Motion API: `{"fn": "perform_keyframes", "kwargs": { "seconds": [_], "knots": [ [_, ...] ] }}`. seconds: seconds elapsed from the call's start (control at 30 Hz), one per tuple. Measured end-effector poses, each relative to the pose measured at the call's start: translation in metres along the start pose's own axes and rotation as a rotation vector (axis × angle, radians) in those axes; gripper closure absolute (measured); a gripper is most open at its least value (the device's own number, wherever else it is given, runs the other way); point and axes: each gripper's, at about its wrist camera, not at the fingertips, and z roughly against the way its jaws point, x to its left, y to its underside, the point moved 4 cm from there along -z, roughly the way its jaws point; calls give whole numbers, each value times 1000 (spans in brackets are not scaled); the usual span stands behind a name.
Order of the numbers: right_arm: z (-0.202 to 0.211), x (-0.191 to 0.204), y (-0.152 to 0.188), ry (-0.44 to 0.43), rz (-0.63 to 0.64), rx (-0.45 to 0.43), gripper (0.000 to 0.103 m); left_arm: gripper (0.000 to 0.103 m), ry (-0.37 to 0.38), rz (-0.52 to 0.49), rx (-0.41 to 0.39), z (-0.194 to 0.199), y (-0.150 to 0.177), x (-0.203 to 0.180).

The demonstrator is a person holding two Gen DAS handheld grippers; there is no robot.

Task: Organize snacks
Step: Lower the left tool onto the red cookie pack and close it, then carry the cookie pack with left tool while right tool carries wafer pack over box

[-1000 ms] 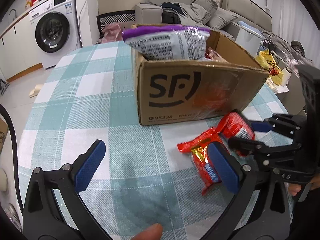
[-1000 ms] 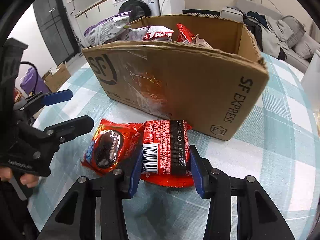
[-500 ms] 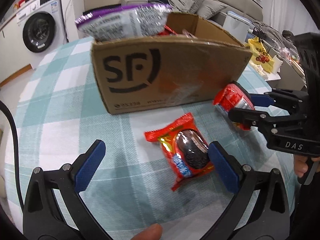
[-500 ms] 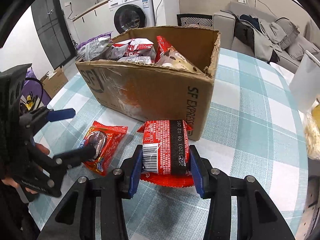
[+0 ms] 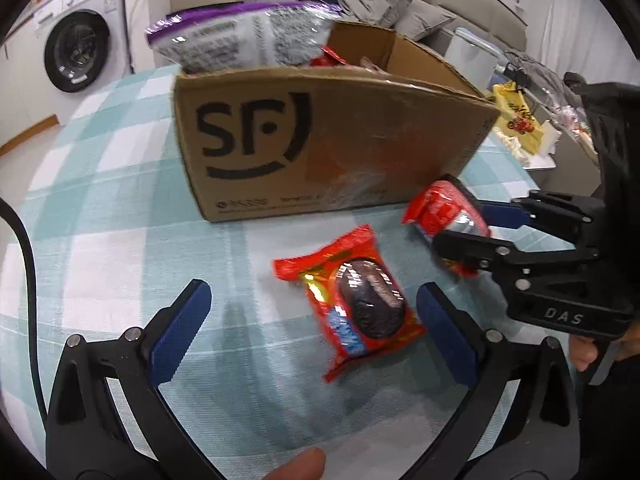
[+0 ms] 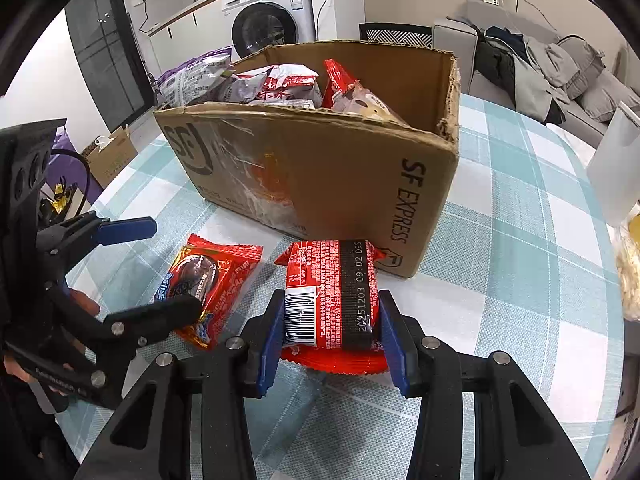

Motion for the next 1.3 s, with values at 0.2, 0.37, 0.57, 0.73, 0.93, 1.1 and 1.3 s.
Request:
{"fn": "perform_keyframes", "kwargs": {
  "seconds": [0.2, 0.37, 0.57, 0.73, 0.93, 1.1, 1.3],
  "knots": [
    [-2, 1, 0, -4, 0, 3, 58, 1, -3, 19, 34, -10, 3, 0],
    [-2, -1, 0, -4, -4, 1, 58, 1, -43, 17, 37, -12, 2, 7],
    [1, 0, 0, -4, -2, -3, 58, 31, -20, -41, 44, -13, 4, -3],
    [2, 0, 0, -9, -2, -7, 58, 61, 54, -74, 17, -8, 7, -13],
    [2, -1, 0, -21, -1, -9, 58, 63, 73, -78, -3, -2, 5, -18],
    [8, 0, -1, -28, -1, -30, 58, 63, 77, -72, -22, 6, 6, -14],
    [20, 0, -5, -45, 0, -77, 58, 63, 85, -58, -70, 24, -2, -11]
  ]
}}
